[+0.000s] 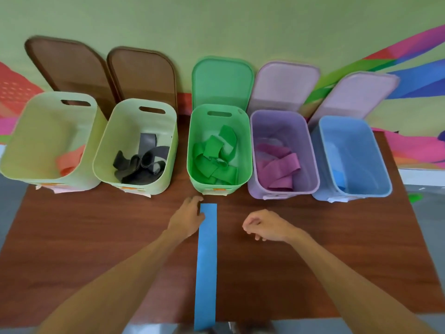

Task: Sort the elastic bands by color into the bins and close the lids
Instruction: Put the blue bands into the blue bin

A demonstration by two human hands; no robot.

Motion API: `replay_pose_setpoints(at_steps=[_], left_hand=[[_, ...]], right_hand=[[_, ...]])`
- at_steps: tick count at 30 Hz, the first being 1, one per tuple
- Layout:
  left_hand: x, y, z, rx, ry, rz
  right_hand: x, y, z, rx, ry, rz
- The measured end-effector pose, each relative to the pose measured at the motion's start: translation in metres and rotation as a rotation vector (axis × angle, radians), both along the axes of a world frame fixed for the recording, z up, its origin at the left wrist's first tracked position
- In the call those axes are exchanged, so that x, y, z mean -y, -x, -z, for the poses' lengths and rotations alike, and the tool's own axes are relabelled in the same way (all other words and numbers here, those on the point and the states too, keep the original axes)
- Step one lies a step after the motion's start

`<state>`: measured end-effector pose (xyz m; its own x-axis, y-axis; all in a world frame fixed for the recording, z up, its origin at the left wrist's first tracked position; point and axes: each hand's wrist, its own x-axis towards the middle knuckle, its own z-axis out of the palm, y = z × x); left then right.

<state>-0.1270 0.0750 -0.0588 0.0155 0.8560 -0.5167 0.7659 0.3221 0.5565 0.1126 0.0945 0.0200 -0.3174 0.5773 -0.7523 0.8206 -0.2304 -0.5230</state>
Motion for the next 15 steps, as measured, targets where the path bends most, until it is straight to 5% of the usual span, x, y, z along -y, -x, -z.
replay_pose_setpoints(at_steps=[11,15], left_hand=[[-0.001,-0.007,0.0,0.006,-0.184,0.061],[-0.007,-0.008,-0.027,0.118,-0.078,0.163]], right_hand=[[0.016,-0.005,0.011,0.046,0.027,-0.019],[0.013,-0.005,0.01,0.023,0.003,-0.046]])
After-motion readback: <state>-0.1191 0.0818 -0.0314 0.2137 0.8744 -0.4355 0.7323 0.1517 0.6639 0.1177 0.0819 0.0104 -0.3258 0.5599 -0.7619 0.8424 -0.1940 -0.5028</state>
